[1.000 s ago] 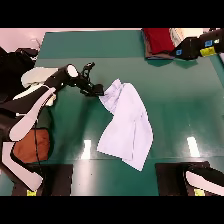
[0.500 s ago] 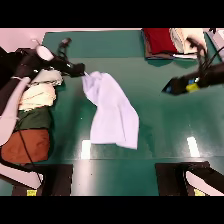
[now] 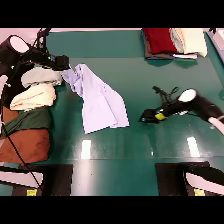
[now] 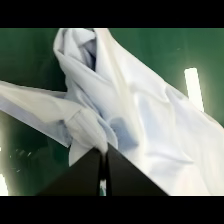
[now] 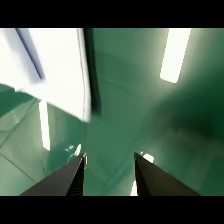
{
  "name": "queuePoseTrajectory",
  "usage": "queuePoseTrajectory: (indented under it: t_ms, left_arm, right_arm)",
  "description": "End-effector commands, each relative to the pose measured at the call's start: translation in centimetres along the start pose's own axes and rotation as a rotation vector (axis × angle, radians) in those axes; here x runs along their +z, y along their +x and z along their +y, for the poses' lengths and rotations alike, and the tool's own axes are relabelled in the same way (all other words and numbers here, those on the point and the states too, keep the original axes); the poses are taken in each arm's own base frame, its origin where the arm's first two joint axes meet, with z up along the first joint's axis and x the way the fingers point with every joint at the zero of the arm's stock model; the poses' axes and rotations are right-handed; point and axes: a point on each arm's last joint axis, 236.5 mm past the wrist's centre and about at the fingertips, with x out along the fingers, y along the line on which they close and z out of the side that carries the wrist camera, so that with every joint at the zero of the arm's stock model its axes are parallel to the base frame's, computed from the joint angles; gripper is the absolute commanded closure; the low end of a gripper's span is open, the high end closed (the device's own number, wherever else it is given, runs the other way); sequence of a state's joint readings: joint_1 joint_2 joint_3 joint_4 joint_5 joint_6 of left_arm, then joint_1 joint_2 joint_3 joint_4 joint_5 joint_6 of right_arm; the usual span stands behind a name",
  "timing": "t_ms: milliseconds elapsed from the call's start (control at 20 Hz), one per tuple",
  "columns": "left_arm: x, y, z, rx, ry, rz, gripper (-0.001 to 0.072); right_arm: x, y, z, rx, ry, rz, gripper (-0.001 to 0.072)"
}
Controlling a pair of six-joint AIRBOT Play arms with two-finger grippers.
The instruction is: Fold the shirts.
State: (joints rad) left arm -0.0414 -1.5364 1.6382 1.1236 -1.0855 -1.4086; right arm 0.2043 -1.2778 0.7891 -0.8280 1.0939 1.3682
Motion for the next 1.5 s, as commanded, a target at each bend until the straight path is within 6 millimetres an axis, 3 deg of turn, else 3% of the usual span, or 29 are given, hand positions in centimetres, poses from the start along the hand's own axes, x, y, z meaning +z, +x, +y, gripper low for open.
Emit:
queuePoseTrajectory:
  t_ms: [0,150,200,300,350,450,500,600,750,900,1050,1150,1250,1350,1450]
  left_arm:
    - [-0.1,-0.2,0.1,0.001,0.002,0.005,0.0681]
    - [-0.2,-0.2,0.1,0.0,0.002,0.01,0.0681]
    - [-0.3,-0.2,0.1,0.0,0.003,0.014,0.0681]
    - [-0.4,-0.3,0.2,0.004,0.006,0.019,0.0681]
    - [-0.5,-0.5,0.2,0.008,0.007,0.022,0.0681]
    - [0.4,-2.3,0.6,0.023,0.01,-0.016,0.0681]
    - [1.4,-4.1,0.7,0.034,0.013,-0.064,0.0681]
    - [4.1,-9.6,0.9,0.064,0.023,-0.197,0.0681]
    - [7.0,-20.8,-0.8,0.116,0.076,-0.427,0.0681]
    - [7.4,-31.7,-5.6,0.144,0.19,-0.649,0.0681]
    - [5.7,-41.3,-11.6,0.13,0.31,-0.85,0.0681]
    - [3.9,-46.2,-14.5,0.145,0.38,-0.955,0.0681]
    - [2.4,-48.5,-16.4,0.119,0.406,-1.006,0.0681]
    - [1.9,-48.0,-17.9,0.039,0.407,-0.99,0.0681]
    - [2.1,-46.4,-18.1,-0.023,0.382,-0.961,0.0682]
  right_arm:
    - [1.9,5.0,2.1,0.032,-0.011,-0.014,0.037]
    - [3.0,7.8,4.3,0.03,-0.08,0.03,0.037]
    - [3.3,8.6,4.7,0.025,-0.101,0.039,0.0413]
    - [4.5,9.3,5.5,0.026,-0.13,0.038,0.0572]
    - [5.2,9.0,5.7,0.013,-0.162,0.029,0.0701]
    - [7.0,6.7,6.2,-0.023,-0.247,-0.01,0.0701]
    - [8.3,4.3,6.6,-0.051,-0.301,-0.051,0.0701]
    - [11.2,-2.8,7.6,-0.114,-0.378,-0.178,0.0701]
    - [13.9,-17.3,10.6,-0.19,-0.472,-0.461,0.0701]
    - [12.1,-31.4,14.6,-0.245,-0.551,-0.764,0.0701]
    - [6.7,-42.3,17.8,-0.336,-0.614,-1.011,0.0701]
    - [2.9,-47.1,18.6,-0.41,-0.623,-1.131,0.0701]
    - [0.0,-50.2,19.0,-0.468,-0.615,-1.222,0.0701]
    - [-1.7,-52.0,18.9,-0.508,-0.596,-1.279,0.0701]
    - [-2.0,-52.5,18.1,-0.536,-0.567,-1.284,0.0701]
